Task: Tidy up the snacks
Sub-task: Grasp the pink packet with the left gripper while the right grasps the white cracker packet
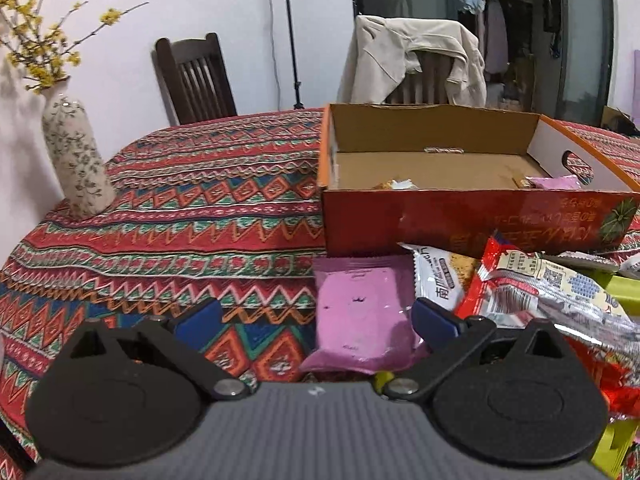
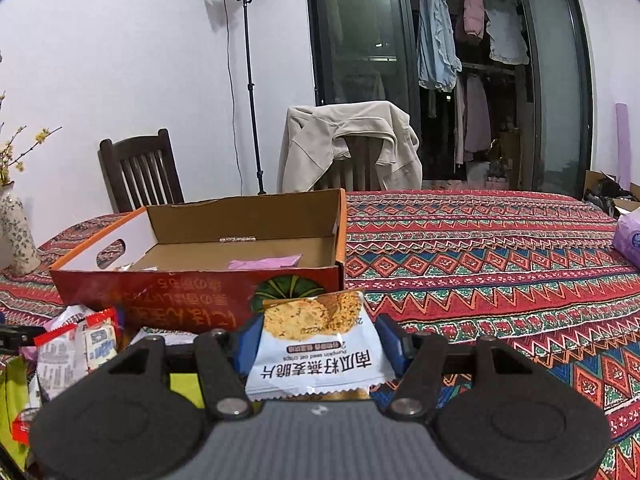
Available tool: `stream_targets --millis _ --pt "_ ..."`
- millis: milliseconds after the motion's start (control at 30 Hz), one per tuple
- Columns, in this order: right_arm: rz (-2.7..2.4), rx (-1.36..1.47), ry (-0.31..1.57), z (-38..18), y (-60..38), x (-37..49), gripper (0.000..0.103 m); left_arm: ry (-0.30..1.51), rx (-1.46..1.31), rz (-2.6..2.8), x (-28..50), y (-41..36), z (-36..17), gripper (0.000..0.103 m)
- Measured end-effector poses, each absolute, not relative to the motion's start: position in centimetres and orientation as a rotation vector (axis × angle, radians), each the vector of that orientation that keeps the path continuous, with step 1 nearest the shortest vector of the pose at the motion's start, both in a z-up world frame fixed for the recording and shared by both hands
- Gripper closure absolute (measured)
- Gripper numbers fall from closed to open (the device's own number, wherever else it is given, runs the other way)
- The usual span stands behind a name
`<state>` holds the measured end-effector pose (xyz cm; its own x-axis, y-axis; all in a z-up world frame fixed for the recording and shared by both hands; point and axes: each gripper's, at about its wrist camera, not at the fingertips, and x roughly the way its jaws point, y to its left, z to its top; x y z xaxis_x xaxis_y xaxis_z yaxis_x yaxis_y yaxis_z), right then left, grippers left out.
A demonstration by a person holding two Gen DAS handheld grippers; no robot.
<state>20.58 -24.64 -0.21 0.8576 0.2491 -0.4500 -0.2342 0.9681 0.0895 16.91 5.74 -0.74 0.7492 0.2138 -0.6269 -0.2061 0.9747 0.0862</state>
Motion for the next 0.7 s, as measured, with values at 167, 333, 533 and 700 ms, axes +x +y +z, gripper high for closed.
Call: stream_targets --millis 167,333,533,700 --pt "0.257 0.036 0.479 -0.3 -24.7 20.6 0.043 0.719 -0.015 0.205 18.1 5.7 -1.3 0.000" --pt "0.256 0.038 0.482 -0.3 -24.7 20.7 0.043 0.738 -0.015 0.189 18.7 5.4 -1.8 0.000" --pt "0.255 0.036 0.486 -0.4 -24.6 20.8 0.043 0.765 -0.051 0.184 19.3 6.0 -2.7 0.016" --pt "0.259 0.037 0.486 -0.4 -24.6 21.0 0.043 0.739 -0.056 0.164 18.9 5.9 -2.4 0.040"
